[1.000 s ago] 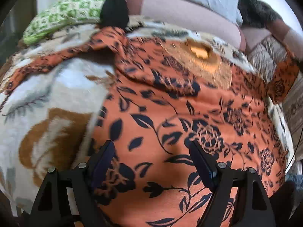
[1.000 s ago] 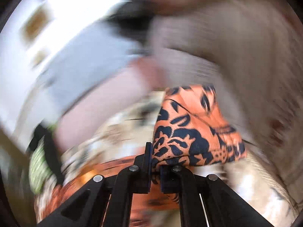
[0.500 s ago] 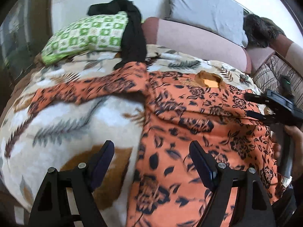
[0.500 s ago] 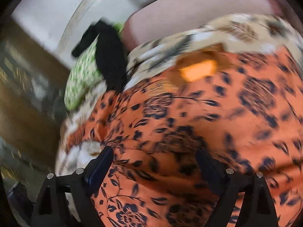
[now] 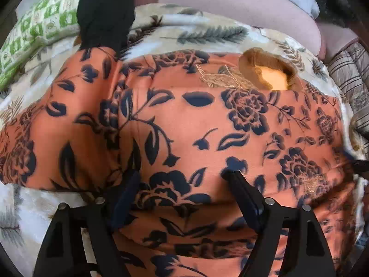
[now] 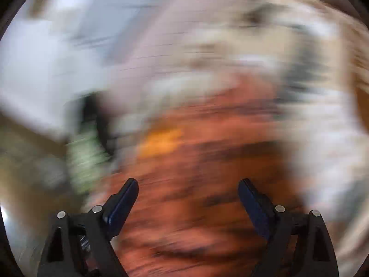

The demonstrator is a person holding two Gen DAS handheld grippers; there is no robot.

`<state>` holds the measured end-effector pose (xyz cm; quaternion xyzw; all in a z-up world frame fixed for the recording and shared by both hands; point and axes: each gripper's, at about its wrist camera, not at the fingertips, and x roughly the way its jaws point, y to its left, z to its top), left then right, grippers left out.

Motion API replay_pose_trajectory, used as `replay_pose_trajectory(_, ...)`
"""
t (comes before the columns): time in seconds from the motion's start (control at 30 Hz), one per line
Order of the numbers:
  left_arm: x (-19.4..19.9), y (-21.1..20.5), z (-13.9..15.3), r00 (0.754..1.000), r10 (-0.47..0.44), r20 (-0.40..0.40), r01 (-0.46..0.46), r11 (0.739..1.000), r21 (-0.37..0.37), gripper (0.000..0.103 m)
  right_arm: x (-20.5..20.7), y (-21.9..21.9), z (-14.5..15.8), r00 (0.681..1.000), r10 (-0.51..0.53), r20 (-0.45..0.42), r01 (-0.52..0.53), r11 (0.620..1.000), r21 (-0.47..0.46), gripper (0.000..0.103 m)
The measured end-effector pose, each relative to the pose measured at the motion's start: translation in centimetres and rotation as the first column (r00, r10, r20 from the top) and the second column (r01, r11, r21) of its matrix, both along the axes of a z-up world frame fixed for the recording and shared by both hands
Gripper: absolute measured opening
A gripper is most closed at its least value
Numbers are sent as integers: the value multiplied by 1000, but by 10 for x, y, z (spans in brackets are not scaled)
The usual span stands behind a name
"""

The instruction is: Fold small clothes

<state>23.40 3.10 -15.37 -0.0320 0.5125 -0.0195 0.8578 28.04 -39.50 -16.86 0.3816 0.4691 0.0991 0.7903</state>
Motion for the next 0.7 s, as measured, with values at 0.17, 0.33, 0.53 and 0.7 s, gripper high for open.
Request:
replay_pose_trajectory(0.17, -58, 38, 57, 983, 47, 180, -22, 990, -138, 80, -34, 17, 61, 979, 95, 179, -75, 990, -116, 87)
replay_pose_trajectory(0.33, -107, 162, 75, 895, 395, 206, -299, 875, -380, 85, -80, 60, 72, 949, 226, 218, -197, 969, -147, 89)
replay_pose_trajectory(0.53, -117, 318, 24, 687, 726, -20, -577, 529, -622, 84, -121, 95, 46, 944, 291, 153, -269, 951, -152, 89)
replay_pose_trajectory(0.7, -111, 365, -13, 572, 808, -140, -664, 356, -658, 81, -127, 104, 35, 955, 278, 105, -260, 953, -154, 89)
